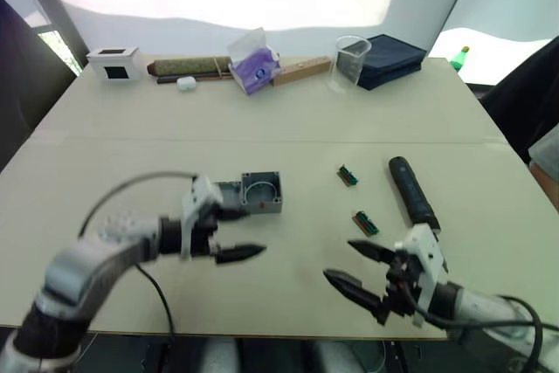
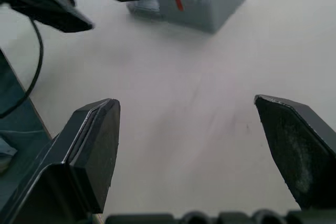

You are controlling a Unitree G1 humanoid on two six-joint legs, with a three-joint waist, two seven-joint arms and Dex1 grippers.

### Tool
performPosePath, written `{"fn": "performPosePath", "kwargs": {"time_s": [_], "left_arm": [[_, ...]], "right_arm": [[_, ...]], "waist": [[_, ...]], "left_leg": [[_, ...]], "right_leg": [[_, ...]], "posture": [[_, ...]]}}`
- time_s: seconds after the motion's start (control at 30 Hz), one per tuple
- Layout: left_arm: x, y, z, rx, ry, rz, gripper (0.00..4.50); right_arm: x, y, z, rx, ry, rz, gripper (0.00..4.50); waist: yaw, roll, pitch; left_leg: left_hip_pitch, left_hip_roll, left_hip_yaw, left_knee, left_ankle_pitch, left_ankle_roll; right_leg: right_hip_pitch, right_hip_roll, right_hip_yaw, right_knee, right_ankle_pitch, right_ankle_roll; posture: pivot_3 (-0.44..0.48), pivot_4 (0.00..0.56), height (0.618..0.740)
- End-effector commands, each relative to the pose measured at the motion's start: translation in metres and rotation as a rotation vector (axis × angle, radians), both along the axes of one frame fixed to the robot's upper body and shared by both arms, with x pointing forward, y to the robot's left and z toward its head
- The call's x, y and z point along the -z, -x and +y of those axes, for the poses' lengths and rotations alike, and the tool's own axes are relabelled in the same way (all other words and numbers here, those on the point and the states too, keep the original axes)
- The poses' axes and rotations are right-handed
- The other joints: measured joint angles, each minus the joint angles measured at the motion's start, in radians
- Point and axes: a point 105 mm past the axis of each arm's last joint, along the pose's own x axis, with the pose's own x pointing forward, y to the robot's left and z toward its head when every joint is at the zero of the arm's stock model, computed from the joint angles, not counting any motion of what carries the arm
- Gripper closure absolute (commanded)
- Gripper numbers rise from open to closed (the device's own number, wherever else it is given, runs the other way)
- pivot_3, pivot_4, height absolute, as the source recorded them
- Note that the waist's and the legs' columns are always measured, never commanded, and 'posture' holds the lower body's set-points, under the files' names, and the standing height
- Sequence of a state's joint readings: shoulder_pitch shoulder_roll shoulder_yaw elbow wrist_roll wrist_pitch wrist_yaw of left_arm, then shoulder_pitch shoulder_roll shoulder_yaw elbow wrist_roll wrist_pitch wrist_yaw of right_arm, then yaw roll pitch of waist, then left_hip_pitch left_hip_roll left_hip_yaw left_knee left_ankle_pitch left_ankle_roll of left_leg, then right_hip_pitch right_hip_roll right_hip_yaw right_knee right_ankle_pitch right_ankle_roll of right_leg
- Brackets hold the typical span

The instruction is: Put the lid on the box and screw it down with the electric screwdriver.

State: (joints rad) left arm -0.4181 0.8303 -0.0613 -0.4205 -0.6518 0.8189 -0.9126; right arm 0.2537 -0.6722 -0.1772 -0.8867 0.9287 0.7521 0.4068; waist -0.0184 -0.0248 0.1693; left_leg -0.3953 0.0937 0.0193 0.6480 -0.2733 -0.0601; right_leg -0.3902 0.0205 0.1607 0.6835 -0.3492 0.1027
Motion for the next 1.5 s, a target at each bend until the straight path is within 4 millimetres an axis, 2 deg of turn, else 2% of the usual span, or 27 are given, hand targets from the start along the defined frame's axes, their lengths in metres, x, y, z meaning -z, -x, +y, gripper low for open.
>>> {"fn": "performPosePath", "kwargs": {"time_s": [0.03, 0.13, 0.27, 0.57, 0.73, 0.77, 0.87, 0.9, 0.93, 1.0, 1.1, 1.37, 1.5], "left_arm": [[-0.014, -0.002, -0.003, 0.094, -0.062, -0.030, 0.02], [-0.026, -0.019, 0.002, 0.091, -0.199, -0.090, 0.02], [-0.016, -0.027, -0.012, 0.212, -0.379, -0.197, 0.02], [0.015, -0.032, -0.033, 0.340, -0.503, -0.203, 0.02], [0.023, -0.035, -0.040, 0.361, -0.527, -0.215, 0.02], [0.024, -0.036, -0.042, 0.356, -0.535, -0.213, 0.55], [0.027, -0.038, -0.045, 0.357, -0.543, -0.214, 1.55], [0.029, -0.040, -0.046, 0.353, -0.550, -0.220, 2.11], [0.030, -0.041, -0.047, 0.350, -0.556, -0.223, 2.36], [0.031, -0.043, -0.047, 0.344, -0.564, -0.223, 3.31], [0.032, -0.045, -0.046, 0.341, -0.578, -0.219, 4.45], [0.036, -0.043, -0.047, 0.362, -0.591, -0.214, 4.45], [0.022, -0.044, -0.056, 0.426, -0.540, -0.283, 4.45]], "right_arm": [[-0.021, 0.001, 0.010, -0.029, -0.023, -0.042, 0.00], [-0.019, -0.005, 0.013, -0.036, 0.108, -0.072, 0.00], [-0.005, -0.011, 0.019, -0.037, 0.246, -0.076, 0.00], [-0.001, -0.018, 0.026, 0.008, 0.262, -0.092, 0.00], [0.000, -0.021, 0.026, 0.041, 0.254, -0.098, 0.00], [0.000, -0.022, 0.026, 0.048, 0.250, -0.099, 0.00], [0.001, -0.023, 0.026, 0.068, 0.244, -0.104, 0.00], [0.002, -0.024, 0.025, 0.077, 0.243, -0.106, 0.00], [0.002, -0.025, 0.025, 0.083, 0.241, -0.107, 0.00], [0.003, -0.025, 0.025, 0.094, 0.238, -0.110, 0.00], [0.003, -0.026, 0.024, 0.105, 0.234, -0.113, 0.00], [0.002, -0.027, 0.020, 0.131, 0.235, -0.119, 0.00], [0.000, -0.028, 0.015, 0.142, 0.240, -0.121, 0.00]], "waist": [[-0.006, 0.003, -0.002], [-0.005, 0.002, -0.001], [0.000, 0.002, -0.001], [0.004, 0.002, -0.001], [0.003, 0.002, -0.001], [0.003, 0.002, -0.001], [0.004, 0.002, -0.001], [0.004, 0.002, -0.001], [0.004, 0.002, -0.001], [0.004, 0.002, -0.001], [0.004, 0.002, -0.001], [0.003, 0.002, -0.001], [0.007, 0.002, -0.001]], "left_leg": [[0.000, 0.000, 0.001, -0.001, 0.000, 0.000], [0.000, 0.000, 0.001, -0.002, -0.001, 0.001], [-0.005, 0.000, -0.001, -0.001, 0.000, 0.001], [-0.010, 0.000, 0.000, 0.002, 0.000, 0.001], [-0.010, 0.000, 0.000, 0.002, 0.000, 0.001], [-0.010, 0.000, 0.000, 0.002, 0.000, 0.001], [-0.010, 0.000, 0.000, 0.003, 0.000, 0.001], [-0.010, 0.000, -0.001, 0.003, 0.000, 0.001], [-0.010, 0.000, -0.001, 0.003, 0.000, 0.001], [-0.010, 0.000, -0.001, 0.003, 0.000, 0.001], [-0.010, 0.000, -0.001, 0.003, 0.000, 0.001], [-0.010, 0.000, -0.001, 0.004, 0.000, 0.001], [-0.010, 0.000, -0.001, 0.004, 0.000, 0.000]], "right_leg": [[0.000, 0.000, 0.002, -0.001, 0.000, 0.000], [-0.001, 0.000, 0.001, 0.000, -0.001, 0.001], [-0.007, 0.001, 0.001, 0.001, 0.000, 0.001], [-0.010, 0.001, 0.001, 0.001, 0.000, 0.001], [-0.010, 0.001, 0.001, 0.001, 0.000, 0.001], [-0.010, 0.001, 0.001, 0.002, 0.000, 0.001], [-0.010, 0.001, 0.001, 0.002, 0.000, 0.001], [-0.010, 0.001, 0.001, 0.002, 0.000, 0.001], [-0.010, 0.001, 0.001, 0.002, 0.000, 0.001], [-0.010, 0.001, 0.001, 0.002, 0.000, 0.001], [-0.010, 0.001, 0.001, 0.002, 0.000, 0.001], [-0.010, 0.001, 0.001, 0.003, 0.000, 0.001], [-0.010, 0.001, 0.001, 0.003, 0.000, 0.001]], "posture": [[0.000, 0.150, 0.740], [0.000, 0.150, 0.740], [0.000, 0.150, 0.740], [0.000, 0.150, 0.740], [0.000, 0.150, 0.740], [0.000, 0.150, 0.740], [0.000, 0.150, 0.740], [0.000, 0.150, 0.740], [0.000, 0.150, 0.740], [0.000, 0.150, 0.740], [0.000, 0.150, 0.740], [0.000, 0.150, 0.740], [0.000, 0.150, 0.740]]}}
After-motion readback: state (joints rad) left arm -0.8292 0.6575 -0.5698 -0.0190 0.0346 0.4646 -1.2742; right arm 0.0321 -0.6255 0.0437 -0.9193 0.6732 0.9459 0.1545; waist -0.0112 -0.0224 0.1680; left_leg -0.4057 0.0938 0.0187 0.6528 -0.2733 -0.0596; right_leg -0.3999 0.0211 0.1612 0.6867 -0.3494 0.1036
